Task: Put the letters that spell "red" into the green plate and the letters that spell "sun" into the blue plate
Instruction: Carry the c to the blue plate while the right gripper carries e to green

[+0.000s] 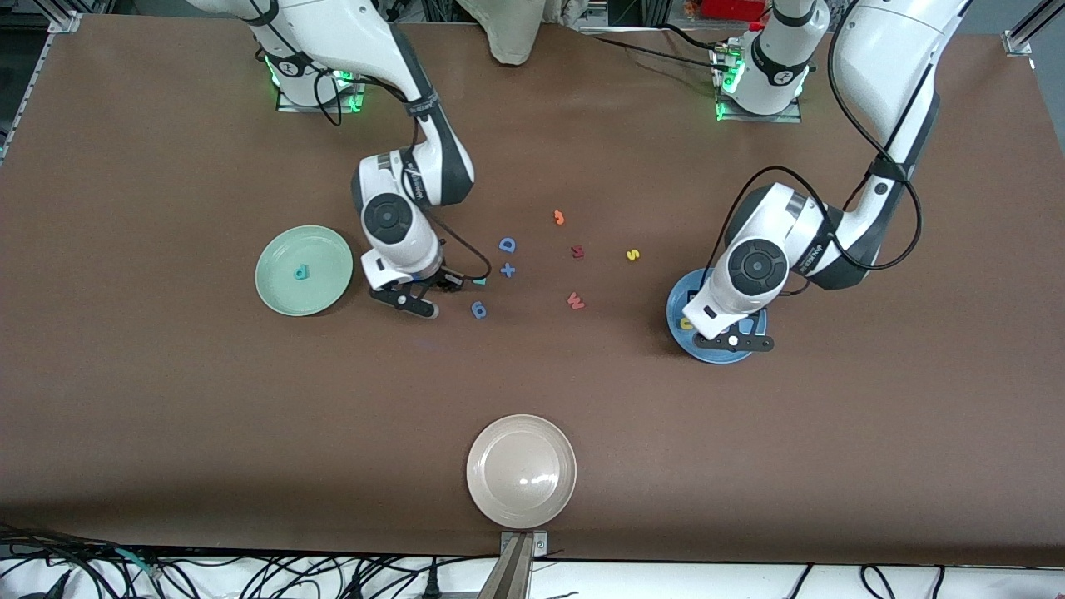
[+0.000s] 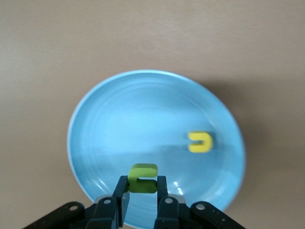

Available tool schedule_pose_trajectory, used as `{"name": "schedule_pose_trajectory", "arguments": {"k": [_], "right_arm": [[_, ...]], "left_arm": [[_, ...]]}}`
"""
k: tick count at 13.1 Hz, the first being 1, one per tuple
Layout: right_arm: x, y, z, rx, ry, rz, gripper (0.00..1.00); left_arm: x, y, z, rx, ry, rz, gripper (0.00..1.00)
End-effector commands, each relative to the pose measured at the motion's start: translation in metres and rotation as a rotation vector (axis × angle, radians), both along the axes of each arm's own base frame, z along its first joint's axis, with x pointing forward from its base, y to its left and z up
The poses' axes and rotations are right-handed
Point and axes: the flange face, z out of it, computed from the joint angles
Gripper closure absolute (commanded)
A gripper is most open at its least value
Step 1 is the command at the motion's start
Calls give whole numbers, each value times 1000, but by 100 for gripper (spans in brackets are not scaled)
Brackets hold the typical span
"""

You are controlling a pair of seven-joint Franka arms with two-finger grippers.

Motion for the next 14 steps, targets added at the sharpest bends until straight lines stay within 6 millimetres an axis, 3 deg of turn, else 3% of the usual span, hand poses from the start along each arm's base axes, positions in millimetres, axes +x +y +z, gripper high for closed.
{"name": "schedule_pose_trajectory", "arguments": {"k": [1,3,5,7,8,9,10,14], "right_arm": [[14,-39,50,49,60,29,83],[23,-81,70,54,114,54,82],[28,-124,80,58,165,76,82],[31,-165,82,58,183,101,82],[30,-182,80,58,189,108,82],[25,-197,74,58,199,121,82],[20,-212,68,61,209,122,82],[-6,-232,29,23,180,128,82]], "left_arm": [[5,14,-16,0,-2,-12,85],[12,35,-29,-22,-12,34,85],[10,38,-32,-22,-6,36,85],[10,41,-33,-21,-3,43,73],[10,41,-32,-24,-4,52,34],[10,41,-30,-23,-4,55,0],[10,41,-27,-21,-4,57,0],[11,42,-12,-12,-12,55,0]]}}
